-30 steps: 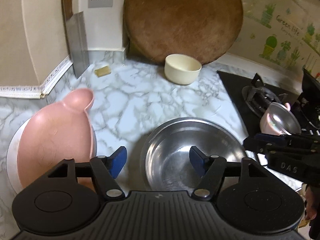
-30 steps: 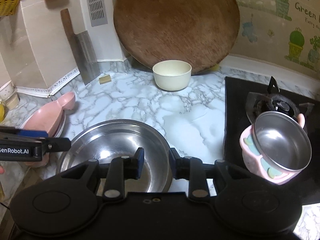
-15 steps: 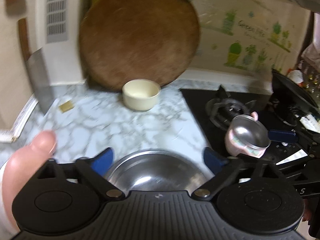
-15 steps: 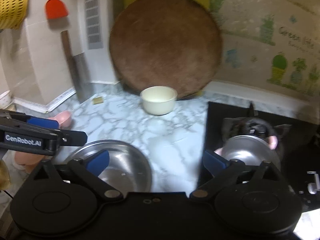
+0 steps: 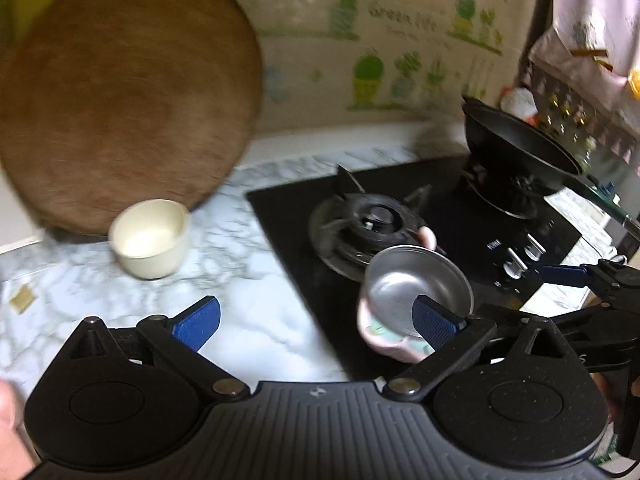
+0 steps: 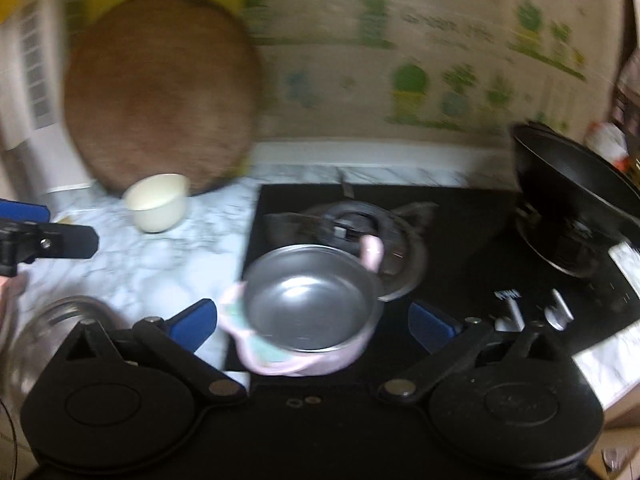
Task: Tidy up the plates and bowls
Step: 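Move both grippers to the pink-handled steel pot on the stove, then close both grippers on the rim of the pink-handled pot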
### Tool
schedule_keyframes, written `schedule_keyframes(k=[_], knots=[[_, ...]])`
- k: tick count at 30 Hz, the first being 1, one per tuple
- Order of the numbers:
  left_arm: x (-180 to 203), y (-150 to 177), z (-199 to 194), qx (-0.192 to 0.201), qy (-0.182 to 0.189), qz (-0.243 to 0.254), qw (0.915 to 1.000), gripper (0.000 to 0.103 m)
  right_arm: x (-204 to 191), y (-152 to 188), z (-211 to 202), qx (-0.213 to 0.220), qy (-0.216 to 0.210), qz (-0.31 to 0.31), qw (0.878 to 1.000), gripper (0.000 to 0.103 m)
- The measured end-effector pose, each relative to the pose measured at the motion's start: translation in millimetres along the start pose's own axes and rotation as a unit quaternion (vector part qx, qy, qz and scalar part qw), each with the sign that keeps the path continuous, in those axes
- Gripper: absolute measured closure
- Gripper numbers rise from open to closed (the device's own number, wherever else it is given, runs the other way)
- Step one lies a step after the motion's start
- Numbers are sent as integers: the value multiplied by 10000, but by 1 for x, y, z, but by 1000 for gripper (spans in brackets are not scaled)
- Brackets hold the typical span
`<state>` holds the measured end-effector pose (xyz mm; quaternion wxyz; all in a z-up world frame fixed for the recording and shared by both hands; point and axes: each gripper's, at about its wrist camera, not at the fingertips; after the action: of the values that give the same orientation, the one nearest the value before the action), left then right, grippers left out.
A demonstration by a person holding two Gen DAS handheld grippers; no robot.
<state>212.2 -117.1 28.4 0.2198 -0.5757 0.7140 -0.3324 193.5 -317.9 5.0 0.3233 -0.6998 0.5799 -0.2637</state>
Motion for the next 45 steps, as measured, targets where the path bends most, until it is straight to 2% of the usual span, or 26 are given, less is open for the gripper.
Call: schedule_keyframes(k=[4, 10, 13, 19, 21, 23, 27, 29, 31, 33, 35, 36, 40, 45], knots=[[16, -18, 33, -385, 102, 140, 9991, 0, 20, -2, 14, -184, 275, 345, 9989, 0], [36, -34, 86, -952, 336, 290, 9945, 0, 38, -2, 38, -577, 326, 735, 9951, 1], [44, -36, 109, -1061, 272, 392, 9932, 0, 42, 0, 52, -816, 293, 899, 9922, 4], [45, -40, 142, -1210, 144, 221, 9923, 1, 49, 4, 76, -1128, 285, 1264, 9851, 13], [46, -40, 150, -1251, 147, 209, 9918, 9, 49, 6, 82, -1209, 283, 1337, 9832, 20], [46, -41, 157, -1333, 143, 187, 9908, 27, 47, 7, 86, -1262, 258, 1315, 9829, 22], [50, -41, 168, -1472, 15, 289, 9887, 45, 45, 7, 90, -1325, 210, 1336, 9819, 33], [51, -40, 172, -1509, 17, 347, 9879, 60, 43, 6, 92, -1322, 200, 1311, 9823, 39], [51, -39, 176, -1570, 27, 351, 9870, 71, 43, 5, 93, -1327, 233, 1297, 9824, 45], [52, -38, 180, -1620, -18, 348, 9862, 74, 42, 5, 93, -1331, 218, 1292, 9824, 52], [51, -38, 182, -1677, -19, 313, 9853, 82, 43, 5, 94, -1316, 220, 1307, 9824, 56], [51, -37, 183, -1700, -3, 299, 9850, 84, 43, 5, 94, -1317, 202, 1321, 9822, 59], [52, -37, 183, -1694, 26, 313, 9850, 91, 43, 5, 95, -1320, 145, 1329, 9822, 66], [58, -34, 178, -1657, 6, 476, 9850, 94, 38, 4, 93, -1284, 134, 1244, 9838, 79]])
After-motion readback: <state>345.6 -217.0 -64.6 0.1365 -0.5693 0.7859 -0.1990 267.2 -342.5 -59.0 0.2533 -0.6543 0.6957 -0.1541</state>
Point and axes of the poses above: each gripper's, at about its wrist camera, not at the fingertips, and z roughly the way its jaws point, x to its right, y to its underside, and after that the axes turned 1 degree about -y, right-handed
